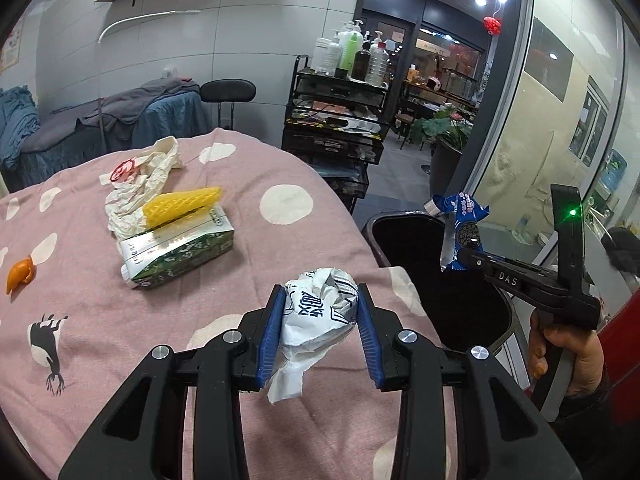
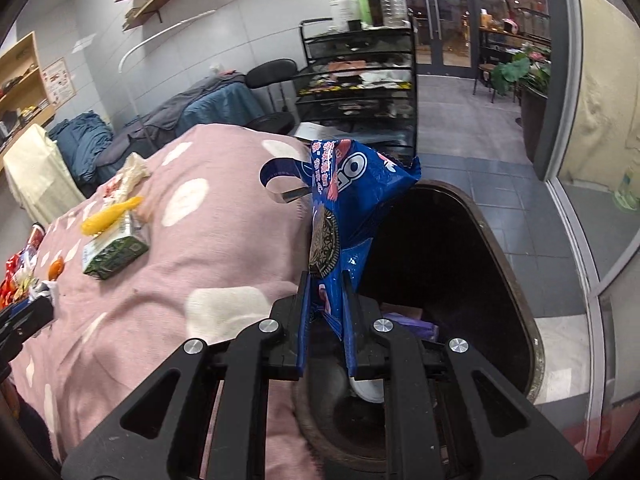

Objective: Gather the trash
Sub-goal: 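Carry both items over the black bin and open both tools to drop them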

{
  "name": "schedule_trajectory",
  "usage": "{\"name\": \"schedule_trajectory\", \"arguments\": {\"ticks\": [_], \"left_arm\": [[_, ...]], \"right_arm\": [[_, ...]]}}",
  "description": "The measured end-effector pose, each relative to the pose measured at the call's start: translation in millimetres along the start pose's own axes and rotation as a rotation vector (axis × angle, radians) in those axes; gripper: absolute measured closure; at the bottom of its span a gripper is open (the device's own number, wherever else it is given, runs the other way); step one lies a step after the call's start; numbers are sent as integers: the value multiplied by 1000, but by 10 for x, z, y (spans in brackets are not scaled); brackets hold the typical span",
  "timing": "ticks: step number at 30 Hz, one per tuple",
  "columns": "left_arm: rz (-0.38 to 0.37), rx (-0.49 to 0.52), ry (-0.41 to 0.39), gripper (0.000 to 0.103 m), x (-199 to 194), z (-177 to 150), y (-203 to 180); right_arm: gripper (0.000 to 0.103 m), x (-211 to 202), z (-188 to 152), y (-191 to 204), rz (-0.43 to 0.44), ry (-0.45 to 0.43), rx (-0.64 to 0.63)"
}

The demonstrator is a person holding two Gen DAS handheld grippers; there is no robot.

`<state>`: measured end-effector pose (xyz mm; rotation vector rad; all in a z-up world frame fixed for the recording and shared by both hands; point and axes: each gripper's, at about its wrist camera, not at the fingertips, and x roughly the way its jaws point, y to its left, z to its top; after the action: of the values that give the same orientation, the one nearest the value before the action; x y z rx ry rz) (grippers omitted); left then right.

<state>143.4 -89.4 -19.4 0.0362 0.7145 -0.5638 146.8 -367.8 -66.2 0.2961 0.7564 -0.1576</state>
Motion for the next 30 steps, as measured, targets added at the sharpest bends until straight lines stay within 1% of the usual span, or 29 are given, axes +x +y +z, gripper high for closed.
{"name": "schedule_trajectory", "arguments": {"ticks": [8,13,15,16,17,18,19,24,30], "left_arm": [[-48,24,26,67,148,36,-212],[-64,39,39,67,228,44,-332],[-75,40,47,67,268,49,-365],[-79,40,51,67,279,49,-383],[-82,42,56,67,300,50,-399],[-82,45,59,67,313,51,-408],[-81,48,61,67,317,50,-415],[-98,58,77,67,380,73,-501],[-122,87,92,67,483,133,-666]], "right_arm": [[88,375,-90,-314,-75,88,44],[87,627,-184,-413,-96,150,65],[79,711,-243,-437,-106,174,77],[64,736,-272,-452,-108,181,85],[45,746,-300,-469,-109,180,97],[39,738,-326,-482,-108,171,109],[37,730,-350,-485,-104,168,115],[37,659,-415,-531,-84,157,137],[31,500,-386,-602,-85,113,175]]}}
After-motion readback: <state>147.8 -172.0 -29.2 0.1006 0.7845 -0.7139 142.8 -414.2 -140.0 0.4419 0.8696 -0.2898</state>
